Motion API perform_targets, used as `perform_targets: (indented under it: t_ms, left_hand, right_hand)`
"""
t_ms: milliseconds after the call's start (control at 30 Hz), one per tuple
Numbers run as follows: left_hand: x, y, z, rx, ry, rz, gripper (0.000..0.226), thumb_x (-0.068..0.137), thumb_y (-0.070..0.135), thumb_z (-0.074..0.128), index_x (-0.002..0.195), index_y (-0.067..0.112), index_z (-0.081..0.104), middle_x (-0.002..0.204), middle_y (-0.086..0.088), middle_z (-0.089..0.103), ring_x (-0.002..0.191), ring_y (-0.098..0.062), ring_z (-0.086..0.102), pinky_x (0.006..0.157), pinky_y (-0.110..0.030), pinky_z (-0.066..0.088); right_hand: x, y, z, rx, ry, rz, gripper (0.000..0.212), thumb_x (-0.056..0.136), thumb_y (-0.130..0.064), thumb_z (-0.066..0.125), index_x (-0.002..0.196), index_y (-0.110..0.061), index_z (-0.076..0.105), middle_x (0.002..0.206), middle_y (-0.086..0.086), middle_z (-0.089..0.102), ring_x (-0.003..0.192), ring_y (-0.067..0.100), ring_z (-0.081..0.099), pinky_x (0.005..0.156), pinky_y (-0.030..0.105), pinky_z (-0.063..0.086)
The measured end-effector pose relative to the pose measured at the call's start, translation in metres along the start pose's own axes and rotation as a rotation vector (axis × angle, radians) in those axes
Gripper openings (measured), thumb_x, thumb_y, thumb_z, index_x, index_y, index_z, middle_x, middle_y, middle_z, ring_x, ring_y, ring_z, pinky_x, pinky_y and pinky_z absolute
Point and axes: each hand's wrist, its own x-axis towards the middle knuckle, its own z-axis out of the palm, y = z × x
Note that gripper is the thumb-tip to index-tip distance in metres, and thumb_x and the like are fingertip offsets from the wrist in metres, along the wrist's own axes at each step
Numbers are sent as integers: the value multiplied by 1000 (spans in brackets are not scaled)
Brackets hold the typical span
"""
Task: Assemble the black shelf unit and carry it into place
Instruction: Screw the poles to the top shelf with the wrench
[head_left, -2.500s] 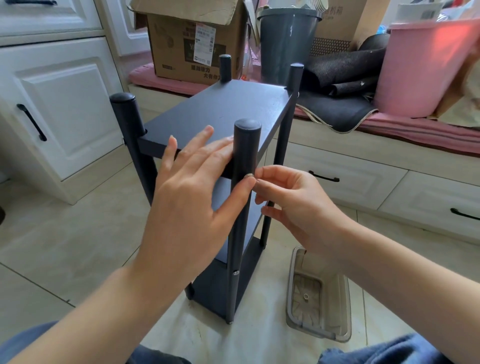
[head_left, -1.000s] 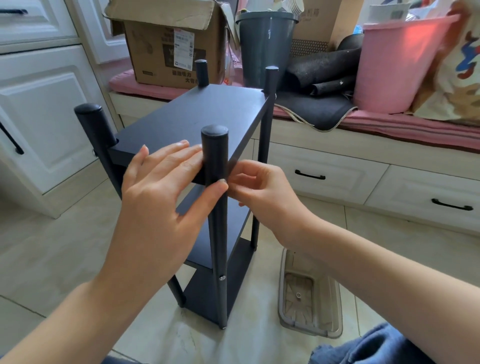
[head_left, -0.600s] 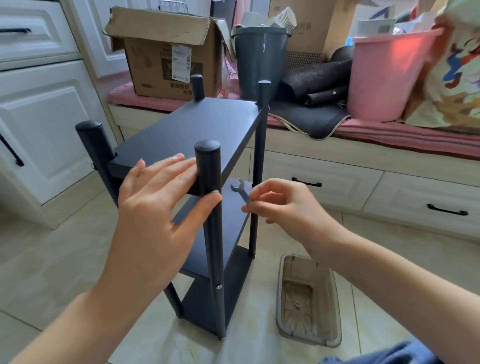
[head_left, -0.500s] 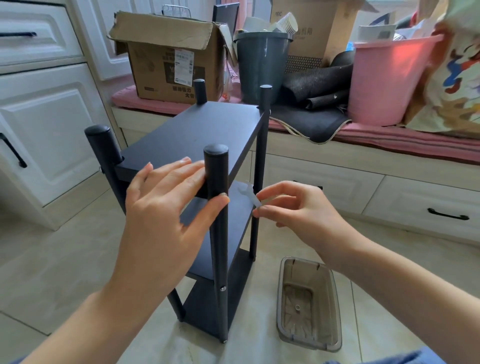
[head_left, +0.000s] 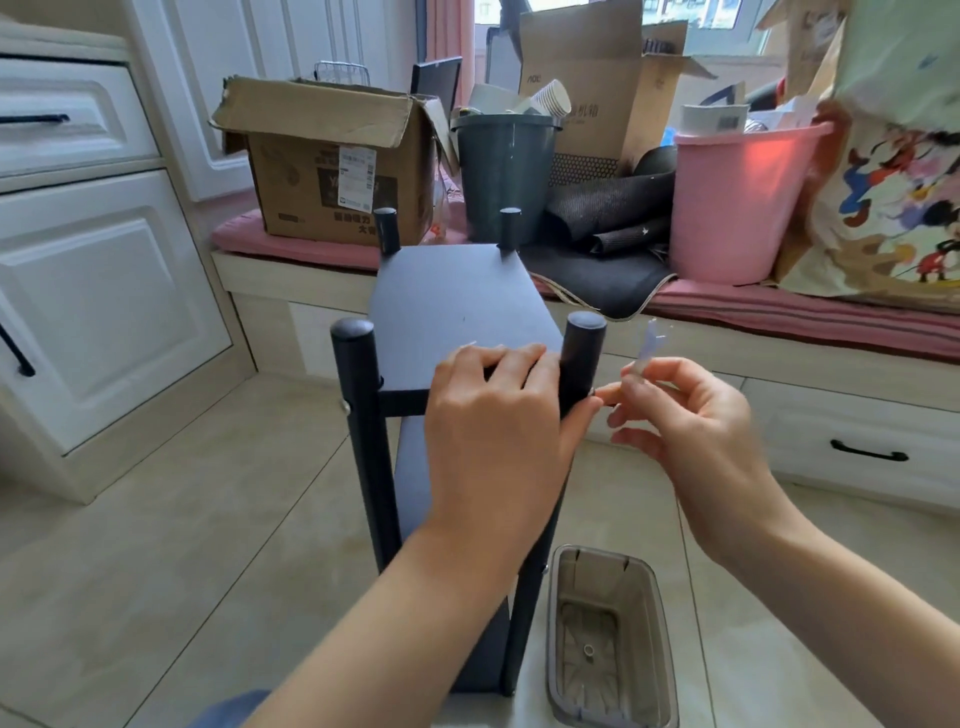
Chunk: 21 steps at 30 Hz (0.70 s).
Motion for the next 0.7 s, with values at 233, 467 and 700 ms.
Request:
perform_targets:
  t_ms: [233, 467, 700]
  left_hand:
    - [-1, -20, -21, -407, 287, 129, 13, 87, 18, 75, 95, 9, 80, 102, 0, 78, 92, -17, 74, 100, -39, 54]
    - [-4, -78, -48, -443, 284, -43, 38, 92, 16, 70, 128, 10, 65, 130, 2, 62, 125, -15, 54, 110, -21, 38]
    - [-12, -112, -44, -649, -216, -290, 48, 82, 57, 60, 127, 42, 58, 126, 37, 54, 111, 35, 39, 88, 9, 26]
  right_hand:
    - [-20, 0, -10, -195, -12, -321, 10, 94, -5, 60, 91, -13, 64, 73, 6, 70, 62, 8, 61, 60, 19, 49]
    - [-40, 6, 4, -320, -185, -318, 19, 89, -4, 65, 89, -22, 70, 72, 0, 70, 64, 14, 64, 60, 31, 51]
    - [-52, 18, 34, -447, -376, -213, 22, 93, -8, 62, 85, -28, 64, 73, -11, 73, 62, 23, 60, 63, 35, 53]
